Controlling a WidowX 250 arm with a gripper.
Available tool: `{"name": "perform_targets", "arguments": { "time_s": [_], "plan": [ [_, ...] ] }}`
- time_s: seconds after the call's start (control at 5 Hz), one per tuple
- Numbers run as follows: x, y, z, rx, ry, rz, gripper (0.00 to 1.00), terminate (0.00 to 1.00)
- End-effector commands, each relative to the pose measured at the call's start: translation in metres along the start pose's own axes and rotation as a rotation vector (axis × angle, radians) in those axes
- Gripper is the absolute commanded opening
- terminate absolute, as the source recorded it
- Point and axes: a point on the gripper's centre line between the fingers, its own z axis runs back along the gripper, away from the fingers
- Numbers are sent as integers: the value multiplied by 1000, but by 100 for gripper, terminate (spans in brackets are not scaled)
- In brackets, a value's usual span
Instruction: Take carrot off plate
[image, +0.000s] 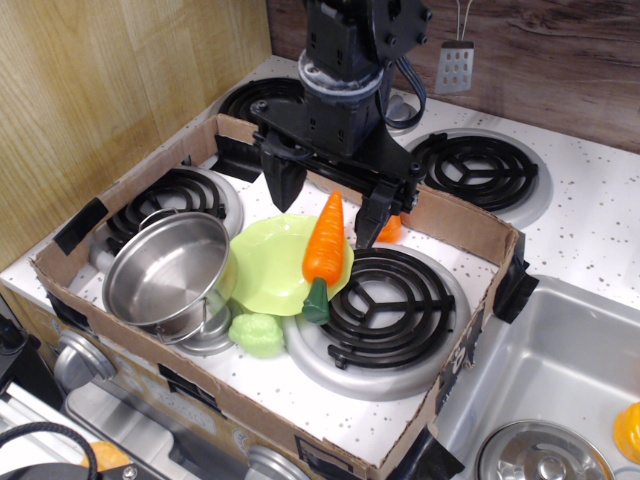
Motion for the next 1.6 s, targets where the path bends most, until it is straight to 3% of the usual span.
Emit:
{"name": "perform_targets", "arguments": {
  "time_s": [0.0,0.6,1.0,1.2,1.4],
  "plan": [
    [13,1,-21,11,-1,43,100,0],
    [5,15,-56,61,13,167,100,0],
    [8,19,-75,15,-29,141,100,0],
    [7,18,-76,28,-37,153,0,0],
    [7,18,-68,51,-31,160,0,0]
  ]
}}
